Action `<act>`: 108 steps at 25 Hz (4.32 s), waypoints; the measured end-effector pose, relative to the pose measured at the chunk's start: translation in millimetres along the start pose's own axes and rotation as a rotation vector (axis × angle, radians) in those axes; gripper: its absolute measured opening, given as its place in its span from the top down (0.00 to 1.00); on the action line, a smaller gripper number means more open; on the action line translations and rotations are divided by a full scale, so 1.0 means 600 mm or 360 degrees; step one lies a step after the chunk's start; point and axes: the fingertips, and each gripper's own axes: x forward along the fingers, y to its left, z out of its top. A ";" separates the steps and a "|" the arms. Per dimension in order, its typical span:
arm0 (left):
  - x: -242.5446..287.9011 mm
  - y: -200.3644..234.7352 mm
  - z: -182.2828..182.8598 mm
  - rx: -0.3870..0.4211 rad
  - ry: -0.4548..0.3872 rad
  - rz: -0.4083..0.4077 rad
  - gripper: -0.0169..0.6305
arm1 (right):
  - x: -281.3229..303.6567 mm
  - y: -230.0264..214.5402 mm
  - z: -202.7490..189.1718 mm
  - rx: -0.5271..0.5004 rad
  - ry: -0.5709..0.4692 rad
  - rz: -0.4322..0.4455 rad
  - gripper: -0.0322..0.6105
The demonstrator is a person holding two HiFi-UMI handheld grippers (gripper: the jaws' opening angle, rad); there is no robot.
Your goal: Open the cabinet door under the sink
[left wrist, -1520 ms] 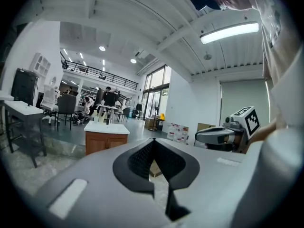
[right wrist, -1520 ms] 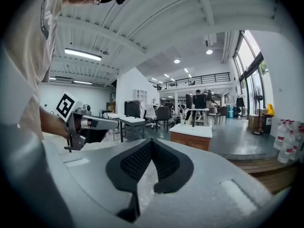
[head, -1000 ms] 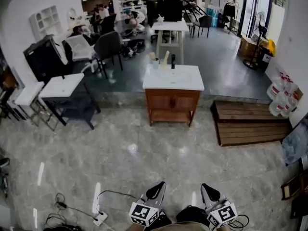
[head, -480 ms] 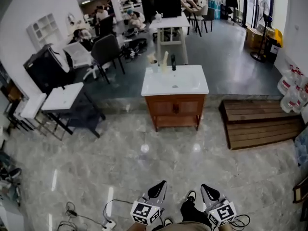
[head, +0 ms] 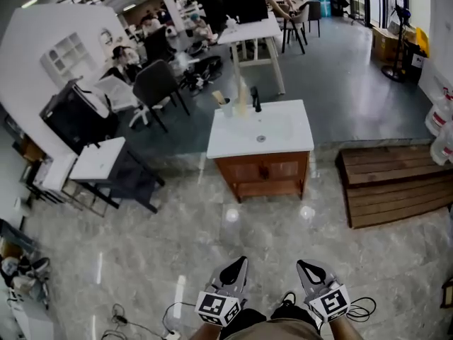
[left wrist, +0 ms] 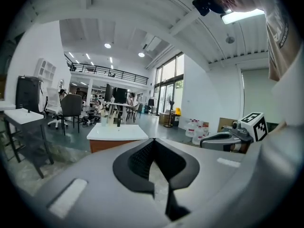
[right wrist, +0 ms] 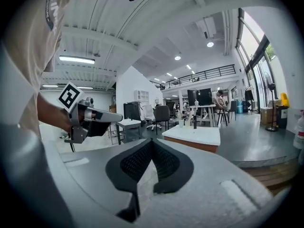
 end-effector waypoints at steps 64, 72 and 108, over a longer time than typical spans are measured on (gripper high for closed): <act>0.885 0.570 -0.528 -0.2048 -0.0024 0.0054 0.86 | 0.626 -0.345 -0.359 0.0208 0.0526 0.0125 0.95; 0.935 0.582 -0.567 -0.2442 -0.0165 0.0010 0.71 | 0.585 -0.337 -0.399 0.0257 0.0609 0.0143 0.95; 0.918 0.567 -0.589 -0.2705 -0.0489 -0.0038 0.82 | 0.531 -0.365 -0.450 0.0411 0.0621 0.0149 0.95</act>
